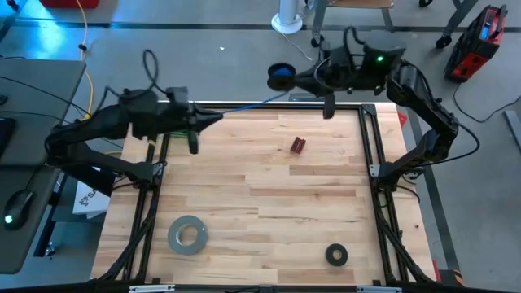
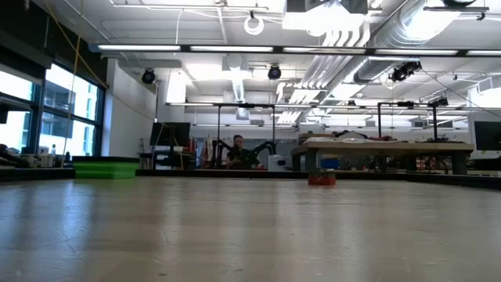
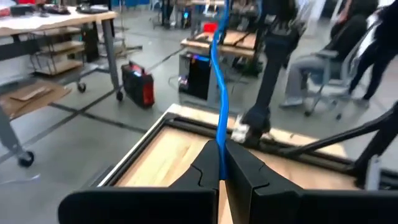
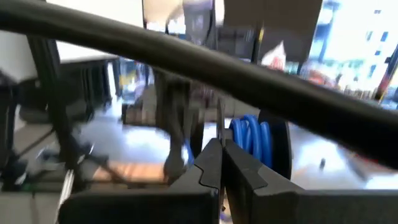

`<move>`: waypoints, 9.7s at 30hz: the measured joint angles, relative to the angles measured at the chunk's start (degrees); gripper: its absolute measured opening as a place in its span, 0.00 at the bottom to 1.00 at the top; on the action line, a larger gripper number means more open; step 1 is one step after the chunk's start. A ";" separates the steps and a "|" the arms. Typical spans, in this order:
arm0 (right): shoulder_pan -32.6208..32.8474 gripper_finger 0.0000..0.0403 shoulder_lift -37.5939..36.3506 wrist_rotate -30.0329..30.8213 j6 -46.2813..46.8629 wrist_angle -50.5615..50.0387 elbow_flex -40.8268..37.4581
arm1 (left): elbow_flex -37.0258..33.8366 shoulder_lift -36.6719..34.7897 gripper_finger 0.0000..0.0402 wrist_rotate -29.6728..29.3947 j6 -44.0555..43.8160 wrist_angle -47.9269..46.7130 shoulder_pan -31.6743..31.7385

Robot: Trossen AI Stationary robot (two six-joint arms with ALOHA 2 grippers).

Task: Coil cords
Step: Coil the blue wire onto a spool

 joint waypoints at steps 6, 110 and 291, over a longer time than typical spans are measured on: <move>0.00 0.00 0.09 1.00 -0.42 -5.83 0.00 | 0.00 -2.20 0.00 0.65 -2.72 -0.26 0.02; 3.13 0.00 9.23 -16.64 3.67 -7.59 -0.07 | 45.05 18.78 0.00 27.03 -8.81 -35.81 0.96; 4.56 0.00 29.36 -14.53 1.41 -12.77 -26.33 | -38.62 -9.35 0.34 26.62 -32.27 -1.39 1.82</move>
